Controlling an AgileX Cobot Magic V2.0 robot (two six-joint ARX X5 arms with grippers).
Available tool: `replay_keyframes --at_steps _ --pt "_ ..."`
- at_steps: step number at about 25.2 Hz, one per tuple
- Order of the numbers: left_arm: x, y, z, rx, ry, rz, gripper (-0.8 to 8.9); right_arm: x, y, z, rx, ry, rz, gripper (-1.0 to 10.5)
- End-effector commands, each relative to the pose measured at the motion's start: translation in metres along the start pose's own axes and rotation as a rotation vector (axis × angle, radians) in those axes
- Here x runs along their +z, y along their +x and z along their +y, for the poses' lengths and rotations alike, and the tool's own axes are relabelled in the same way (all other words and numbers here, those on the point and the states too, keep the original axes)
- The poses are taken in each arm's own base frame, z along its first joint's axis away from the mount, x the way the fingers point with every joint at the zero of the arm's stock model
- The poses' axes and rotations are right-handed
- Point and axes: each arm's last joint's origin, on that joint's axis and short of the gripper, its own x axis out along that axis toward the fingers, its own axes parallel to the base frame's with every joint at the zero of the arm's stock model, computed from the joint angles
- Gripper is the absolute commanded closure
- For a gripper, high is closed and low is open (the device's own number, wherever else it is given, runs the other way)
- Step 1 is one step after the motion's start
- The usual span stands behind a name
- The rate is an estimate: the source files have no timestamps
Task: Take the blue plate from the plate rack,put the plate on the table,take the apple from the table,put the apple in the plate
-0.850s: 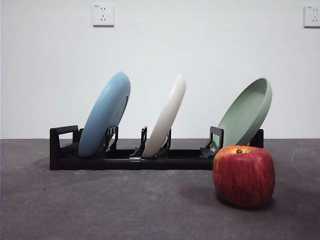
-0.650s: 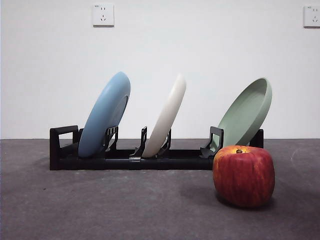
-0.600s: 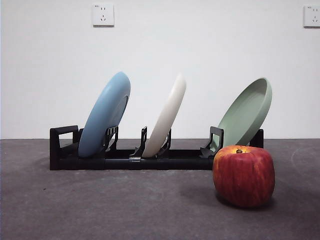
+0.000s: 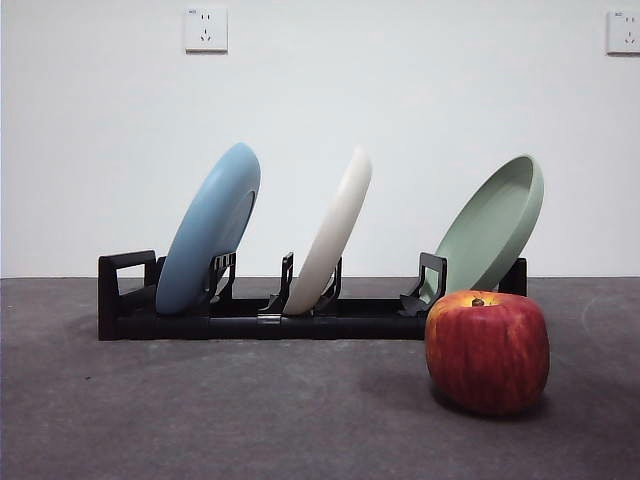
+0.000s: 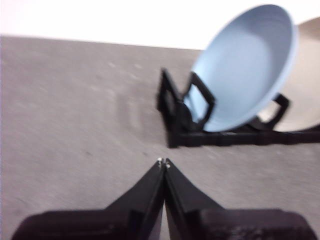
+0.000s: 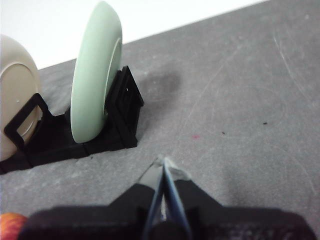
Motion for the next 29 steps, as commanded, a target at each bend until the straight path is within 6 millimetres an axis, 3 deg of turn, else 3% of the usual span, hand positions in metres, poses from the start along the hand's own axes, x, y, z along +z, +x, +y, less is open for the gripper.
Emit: replay_keyframes --at_steps 1,7,12,15,17,23,25,27,29 --pt "0.010 -0.004 -0.002 -0.006 -0.091 -0.001 8.20 0.017 -0.006 0.005 0.005 0.033 -0.012 9.6" --pt "0.038 -0.011 -0.009 -0.081 -0.142 0.038 8.20 0.058 -0.011 0.018 0.046 0.068 0.045 9.6" --pt "0.086 -0.005 -0.017 -0.126 -0.141 0.135 8.20 0.115 -0.002 0.039 0.248 0.070 0.141 9.6" --pt "0.120 0.007 -0.024 -0.242 -0.117 0.197 8.20 0.140 0.010 0.049 0.369 0.033 0.234 9.6" --pt "0.141 0.019 -0.029 -0.366 -0.114 0.244 8.18 0.149 0.021 0.053 0.447 0.009 0.316 9.5" --pt "0.170 0.044 -0.035 -0.524 -0.143 0.348 8.07 0.154 0.041 0.056 0.529 0.010 0.452 9.4" --pt "0.174 0.051 -0.035 -0.520 -0.155 0.375 7.02 0.153 0.045 0.056 0.540 0.021 0.474 9.0" --pt "0.175 0.057 -0.035 -0.515 -0.162 0.393 4.93 0.152 0.048 0.055 0.536 0.025 0.485 7.6" --pt "0.175 0.062 -0.034 -0.510 -0.169 0.408 4.04 0.151 0.048 0.055 0.531 0.026 0.486 6.0"
